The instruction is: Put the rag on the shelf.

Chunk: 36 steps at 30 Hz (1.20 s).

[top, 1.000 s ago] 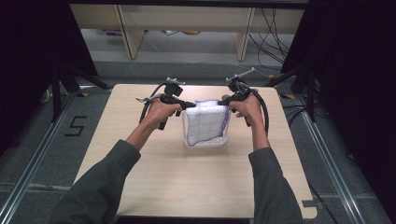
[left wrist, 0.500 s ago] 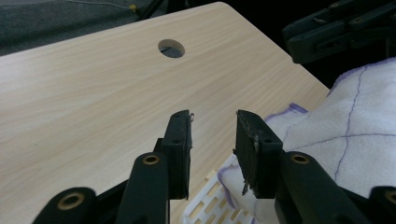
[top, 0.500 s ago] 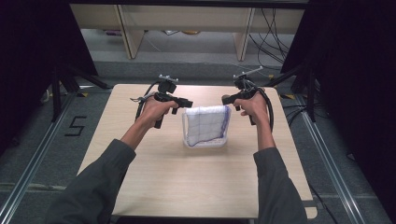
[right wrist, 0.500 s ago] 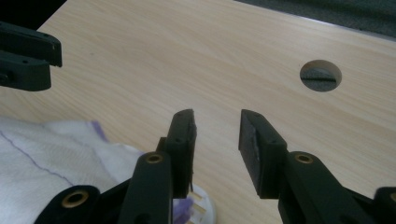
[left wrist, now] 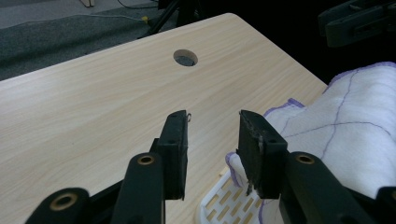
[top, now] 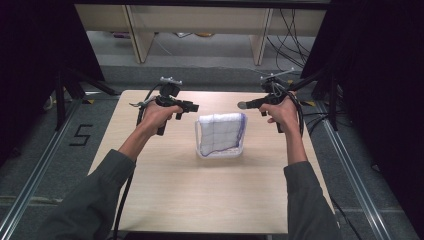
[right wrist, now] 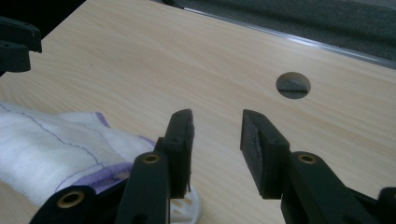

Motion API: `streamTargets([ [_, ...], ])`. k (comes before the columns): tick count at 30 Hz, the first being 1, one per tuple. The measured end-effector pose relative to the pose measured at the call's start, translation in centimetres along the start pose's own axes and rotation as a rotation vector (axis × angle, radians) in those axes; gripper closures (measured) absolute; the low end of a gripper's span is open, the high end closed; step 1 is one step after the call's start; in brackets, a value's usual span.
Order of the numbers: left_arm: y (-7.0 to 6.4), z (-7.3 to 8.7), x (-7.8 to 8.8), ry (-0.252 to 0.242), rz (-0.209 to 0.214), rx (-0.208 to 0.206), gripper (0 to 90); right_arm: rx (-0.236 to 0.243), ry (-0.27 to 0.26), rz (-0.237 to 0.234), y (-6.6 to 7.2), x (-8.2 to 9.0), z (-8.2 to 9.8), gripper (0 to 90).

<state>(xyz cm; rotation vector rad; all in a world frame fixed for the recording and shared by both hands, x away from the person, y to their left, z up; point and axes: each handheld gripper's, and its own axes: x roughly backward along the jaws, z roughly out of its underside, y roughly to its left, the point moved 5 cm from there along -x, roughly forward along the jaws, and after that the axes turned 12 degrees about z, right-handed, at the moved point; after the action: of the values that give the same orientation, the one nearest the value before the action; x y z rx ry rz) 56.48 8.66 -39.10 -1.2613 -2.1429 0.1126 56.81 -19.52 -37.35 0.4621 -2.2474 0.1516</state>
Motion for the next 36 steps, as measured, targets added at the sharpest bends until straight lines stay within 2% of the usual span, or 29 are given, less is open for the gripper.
streamTargets([
  [4, 0.0, 0.1, 0.7, 0.008, -0.02, -0.012, 59.5, -0.018, -0.001, 0.002, -0.1, 0.9, 0.3, 63.6],
  [5, 0.0, 0.2, 1.0, 0.006, -0.02, -0.008, 58.1, -0.018, -0.002, 0.003, -0.2, 1.1, 0.3, 63.2],
  [6, 0.0, 0.2, 1.2, 0.004, -0.019, -0.004, 57.3, 0.003, -0.018, -0.004, -0.3, 1.3, 0.4, 63.0],
  [9, -0.3, 0.7, 1.8, 0.012, -0.014, -0.008, 52.9, -0.007, -0.022, 0.004, -0.3, 2.2, 1.0, 60.7],
  [10, -0.4, 0.8, 1.9, 0.009, -0.012, -0.005, 51.3, -0.013, -0.017, -0.008, -0.1, 2.4, 1.2, 59.8],
  [15, -0.6, 1.5, 2.3, 0.027, -0.013, -0.011, 45.1, -0.011, -0.037, 0.006, -0.2, 2.9, 1.7, 55.1],
  [16, -0.8, 1.8, 2.5, 0.032, -0.009, -0.017, 42.9, 0.037, -0.08, 0.006, -0.5, 2.9, 1.8, 52.6],
  [19, -1.1, 2.1, 2.6, 0.034, 0.0, -0.016, 41.5, 0.013, -0.081, -0.008, -0.4, 3.0, 2.0, 50.0],
  [21, -1.4, 2.5, 2.8, 0.04, 0.009, -0.019, 39.6, 0.024, -0.093, 0.014, -0.6, 3.3, 2.4, 48.0],
  [23, -1.7, 2.8, 3.0, 0.043, 0.01, -0.025, 38.5, -0.005, -0.082, -0.001, -0.3, 3.6, 2.9, 45.9],
  [25, -1.9, 3.0, 3.1, 0.041, 0.013, -0.029, 37.9, -0.004, -0.093, 0.007, -0.3, 3.6, 3.0, 45.3],
  [29, -2.6, 3.7, 3.5, 0.042, 0.025, -0.047, 37.3, -0.025, -0.086, -0.011, 0.1, 4.3, 3.9, 44.3],
  [36, -3.7, 4.8, 4.2, 0.02, 0.043, -0.067, 35.9, 0.022, -0.132, -0.007, 0.7, 4.7, 5.0, 42.5],
])
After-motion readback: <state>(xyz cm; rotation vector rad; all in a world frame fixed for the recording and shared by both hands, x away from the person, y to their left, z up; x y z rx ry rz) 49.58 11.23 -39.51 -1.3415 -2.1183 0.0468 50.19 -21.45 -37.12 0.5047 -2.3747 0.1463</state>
